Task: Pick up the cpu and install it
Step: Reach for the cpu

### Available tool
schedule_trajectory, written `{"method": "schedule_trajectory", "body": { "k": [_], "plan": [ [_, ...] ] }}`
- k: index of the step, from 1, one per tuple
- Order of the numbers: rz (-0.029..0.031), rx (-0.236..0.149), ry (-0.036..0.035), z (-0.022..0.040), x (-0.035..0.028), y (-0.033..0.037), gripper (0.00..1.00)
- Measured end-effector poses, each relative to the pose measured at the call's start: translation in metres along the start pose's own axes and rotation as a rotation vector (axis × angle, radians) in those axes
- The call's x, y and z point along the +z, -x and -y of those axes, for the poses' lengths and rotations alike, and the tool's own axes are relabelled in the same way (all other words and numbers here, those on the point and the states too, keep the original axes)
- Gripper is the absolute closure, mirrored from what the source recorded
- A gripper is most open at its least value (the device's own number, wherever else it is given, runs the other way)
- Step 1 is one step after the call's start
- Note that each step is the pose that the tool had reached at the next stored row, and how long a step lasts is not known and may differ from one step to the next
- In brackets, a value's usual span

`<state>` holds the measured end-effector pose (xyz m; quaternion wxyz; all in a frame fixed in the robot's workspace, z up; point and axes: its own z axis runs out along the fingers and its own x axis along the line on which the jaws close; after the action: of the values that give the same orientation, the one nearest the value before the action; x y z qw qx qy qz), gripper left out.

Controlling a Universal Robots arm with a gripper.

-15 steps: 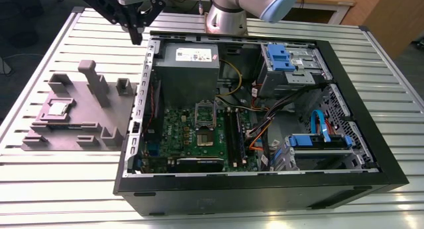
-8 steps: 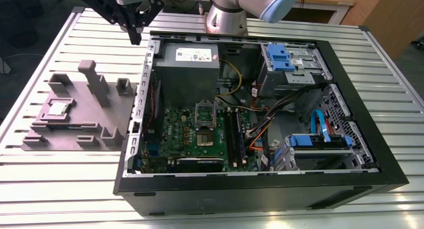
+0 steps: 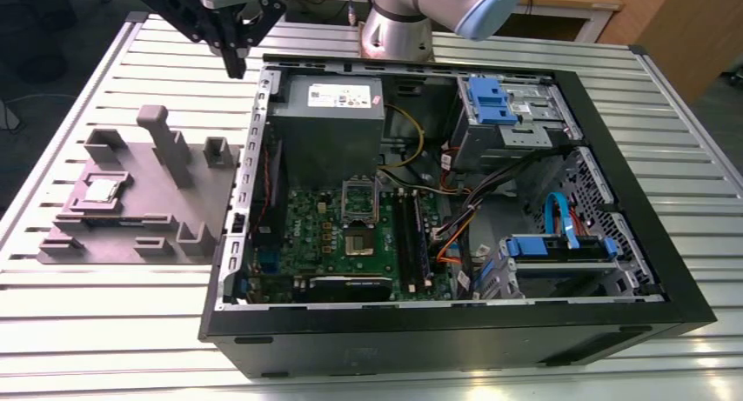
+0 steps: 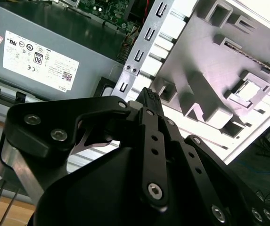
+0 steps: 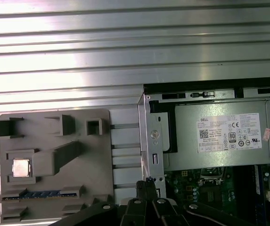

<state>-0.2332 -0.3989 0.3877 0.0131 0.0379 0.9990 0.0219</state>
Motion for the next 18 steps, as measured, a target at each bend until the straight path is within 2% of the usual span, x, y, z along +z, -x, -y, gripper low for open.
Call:
{"method": "schedule_trajectory", "body": {
  "k": [9, 11, 18],
  "plan": [
    [0.0000, 0.000, 0.0000, 0.0002, 0.0004, -0.0029, 0.90],
    [0.0000, 0.000, -0.0001, 0.0005, 0.0007, -0.0058, 0.90],
    [0.0000, 0.000, 0.0000, 0.0006, 0.0008, -0.0071, 0.90]
  ]
}}
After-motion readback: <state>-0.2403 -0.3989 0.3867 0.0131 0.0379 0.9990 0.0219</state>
